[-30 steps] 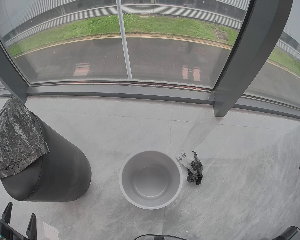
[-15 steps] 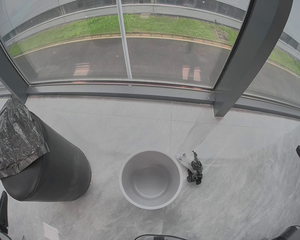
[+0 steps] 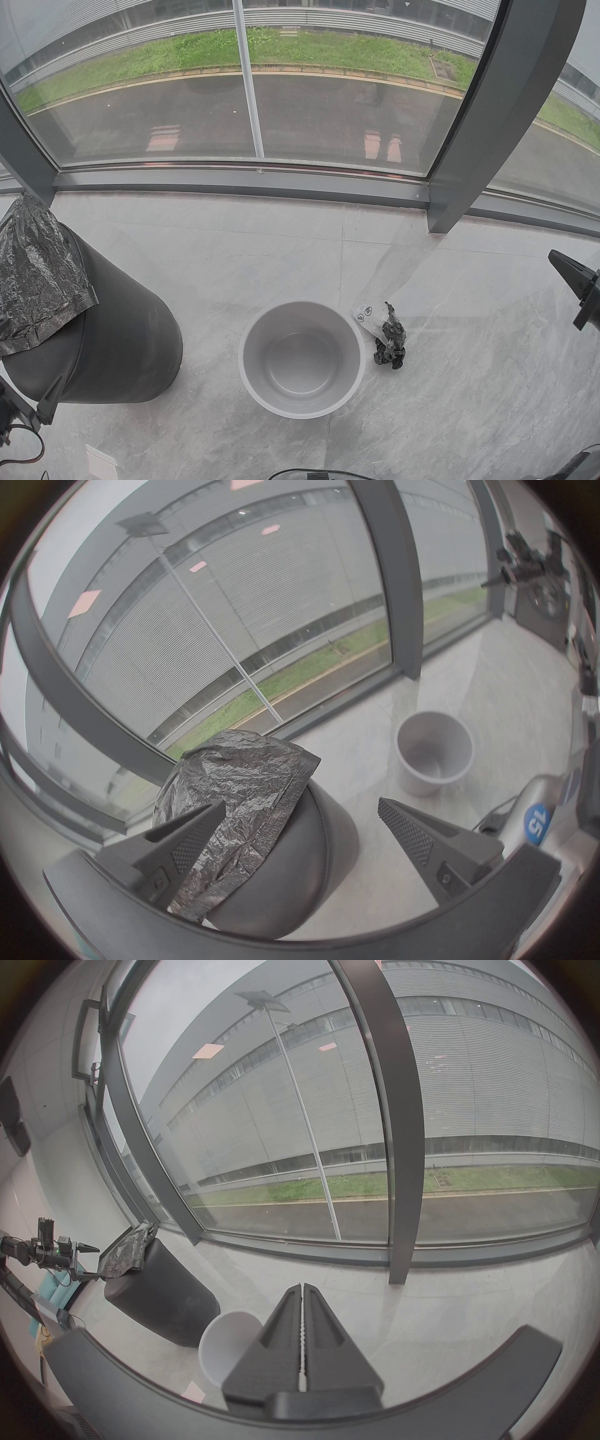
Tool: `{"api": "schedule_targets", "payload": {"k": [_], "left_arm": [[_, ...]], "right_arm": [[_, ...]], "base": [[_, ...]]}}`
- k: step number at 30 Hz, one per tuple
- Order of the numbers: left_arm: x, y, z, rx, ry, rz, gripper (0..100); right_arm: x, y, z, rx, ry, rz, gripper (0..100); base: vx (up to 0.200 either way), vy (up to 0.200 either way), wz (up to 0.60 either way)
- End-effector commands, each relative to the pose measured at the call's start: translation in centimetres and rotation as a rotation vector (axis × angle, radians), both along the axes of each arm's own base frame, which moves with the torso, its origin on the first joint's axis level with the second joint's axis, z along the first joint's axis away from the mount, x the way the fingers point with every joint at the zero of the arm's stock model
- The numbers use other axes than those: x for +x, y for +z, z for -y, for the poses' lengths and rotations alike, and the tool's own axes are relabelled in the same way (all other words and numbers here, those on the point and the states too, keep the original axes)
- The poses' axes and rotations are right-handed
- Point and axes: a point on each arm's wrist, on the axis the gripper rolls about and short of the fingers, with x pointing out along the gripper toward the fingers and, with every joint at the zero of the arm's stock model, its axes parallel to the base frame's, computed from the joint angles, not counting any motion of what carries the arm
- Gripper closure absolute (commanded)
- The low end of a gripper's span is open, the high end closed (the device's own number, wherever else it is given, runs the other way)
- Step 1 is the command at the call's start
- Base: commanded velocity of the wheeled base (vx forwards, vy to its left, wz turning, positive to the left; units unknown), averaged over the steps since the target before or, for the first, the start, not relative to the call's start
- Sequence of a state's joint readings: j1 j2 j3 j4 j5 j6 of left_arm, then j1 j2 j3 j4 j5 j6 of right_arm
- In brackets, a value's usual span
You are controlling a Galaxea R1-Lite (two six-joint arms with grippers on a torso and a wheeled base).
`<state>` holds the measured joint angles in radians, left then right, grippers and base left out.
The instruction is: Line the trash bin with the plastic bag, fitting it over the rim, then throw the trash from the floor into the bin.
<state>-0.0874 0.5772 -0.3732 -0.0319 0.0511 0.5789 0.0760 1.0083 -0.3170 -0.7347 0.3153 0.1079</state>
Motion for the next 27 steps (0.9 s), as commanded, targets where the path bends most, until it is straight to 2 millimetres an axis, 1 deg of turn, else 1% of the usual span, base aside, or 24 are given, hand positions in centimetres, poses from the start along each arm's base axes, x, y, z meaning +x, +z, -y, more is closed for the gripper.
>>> {"api": "schedule_targets", "payload": {"k": [1,4,8,9,10,14,17,21,27], "left_arm": [[3.6,-0.5,0.2,0.112,0.011,-0.132,0],[4.9,-0.5,0.2,0.143,0.029,-0.146,0],[7.2,-0.6,0.2,0.159,0.077,-0.152,0],[7.2,-0.6,0.2,0.159,0.077,-0.152,0],[8.2,-0.9,0.0,0.165,0.114,-0.16,0],[9.8,-0.9,0.0,0.171,0.148,-0.141,0],[10.1,-0.9,-0.1,0.21,0.178,-0.124,0],[10.1,-1.1,-0.1,0.256,0.173,-0.128,0],[10.3,-1.2,-0.1,0.249,0.174,-0.132,0]], "right_arm": [[2.4,-1.7,-0.2,-0.009,-0.014,-0.103,100],[2.5,-1.8,-0.2,-0.009,-0.014,-0.11,100],[2.5,-1.8,-0.2,-0.009,-0.015,-0.109,100],[2.5,-1.8,-0.2,-0.009,-0.015,-0.109,100],[2.5,-1.8,-0.2,-0.009,-0.015,-0.109,100],[2.5,-1.7,-0.2,-0.005,-0.017,-0.109,100],[2.5,-1.7,-0.2,-0.005,-0.017,-0.109,100],[2.5,-1.8,-0.2,-0.005,-0.017,-0.114,100],[2.4,-1.8,-0.2,-0.005,-0.017,-0.109,100]], "base": [[0.0,0.0,0.0],[0.0,0.0,0.0],[0.0,0.0,0.0],[0.0,0.0,0.0],[0.0,0.0,0.0],[0.0,0.0,0.0],[0.0,0.0,0.0],[0.0,0.0,0.0],[0.0,0.0,0.0]]}}
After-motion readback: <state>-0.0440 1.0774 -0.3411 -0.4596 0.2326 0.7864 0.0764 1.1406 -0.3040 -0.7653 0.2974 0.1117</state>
